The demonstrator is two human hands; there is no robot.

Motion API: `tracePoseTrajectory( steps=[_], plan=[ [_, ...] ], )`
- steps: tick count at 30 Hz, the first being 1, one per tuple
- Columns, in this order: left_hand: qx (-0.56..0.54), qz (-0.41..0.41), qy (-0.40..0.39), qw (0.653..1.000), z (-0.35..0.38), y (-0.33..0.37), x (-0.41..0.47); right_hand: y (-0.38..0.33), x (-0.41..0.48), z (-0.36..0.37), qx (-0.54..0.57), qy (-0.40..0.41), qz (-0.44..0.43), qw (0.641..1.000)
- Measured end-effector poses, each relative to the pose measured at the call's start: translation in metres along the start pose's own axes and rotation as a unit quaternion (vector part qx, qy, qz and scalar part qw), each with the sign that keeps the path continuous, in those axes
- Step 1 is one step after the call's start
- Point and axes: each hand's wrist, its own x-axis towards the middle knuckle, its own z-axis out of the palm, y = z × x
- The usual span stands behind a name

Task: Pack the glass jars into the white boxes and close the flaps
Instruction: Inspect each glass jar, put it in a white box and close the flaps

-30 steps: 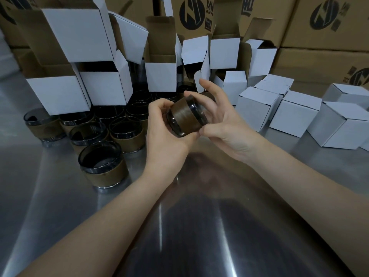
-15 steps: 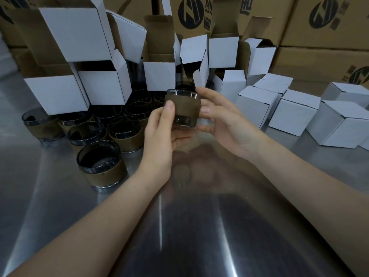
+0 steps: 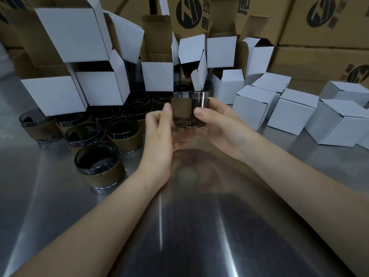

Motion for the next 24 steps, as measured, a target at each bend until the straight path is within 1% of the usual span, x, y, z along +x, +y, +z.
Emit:
tracePoseTrajectory(
  steps=[3,5,8,11,14,16,18,22,24],
  plan=[
    [0.063,0.098,0.058,0.991,-0.001,0.002,-0.003,0.003,0.002,-0.001,-0.007,0.060,-0.028,0.998],
    [0.104,0.151,0.056,0.982,-0.001,0.002,-0.006,0.004,0.002,-0.001,-0.028,0.093,-0.042,0.994],
    [0.132,0.173,0.033,0.976,0.002,0.002,-0.011,0.006,0.002,0.001,-0.067,0.136,-0.061,0.986],
    [0.113,0.161,0.022,0.980,0.003,0.001,-0.012,0.005,0.001,0.003,-0.114,0.157,-0.074,0.978],
    [0.084,0.133,0.002,0.988,0.004,0.001,-0.011,0.002,0.000,0.007,-0.051,0.145,-0.087,0.984],
    [0.082,0.117,-0.016,0.990,0.004,0.001,-0.009,-0.001,0.000,0.009,-0.041,0.139,-0.095,0.985],
    [0.079,0.101,-0.031,0.991,0.003,0.002,-0.007,-0.002,-0.001,0.009,-0.065,0.137,-0.106,0.983],
    [-0.007,0.063,-0.042,0.997,0.002,0.005,-0.007,0.002,-0.002,0.009,-0.122,0.122,-0.132,0.976],
    [-0.030,0.044,-0.040,0.998,0.001,0.005,-0.006,0.003,-0.002,0.010,-0.137,0.112,-0.140,0.974]
  ],
)
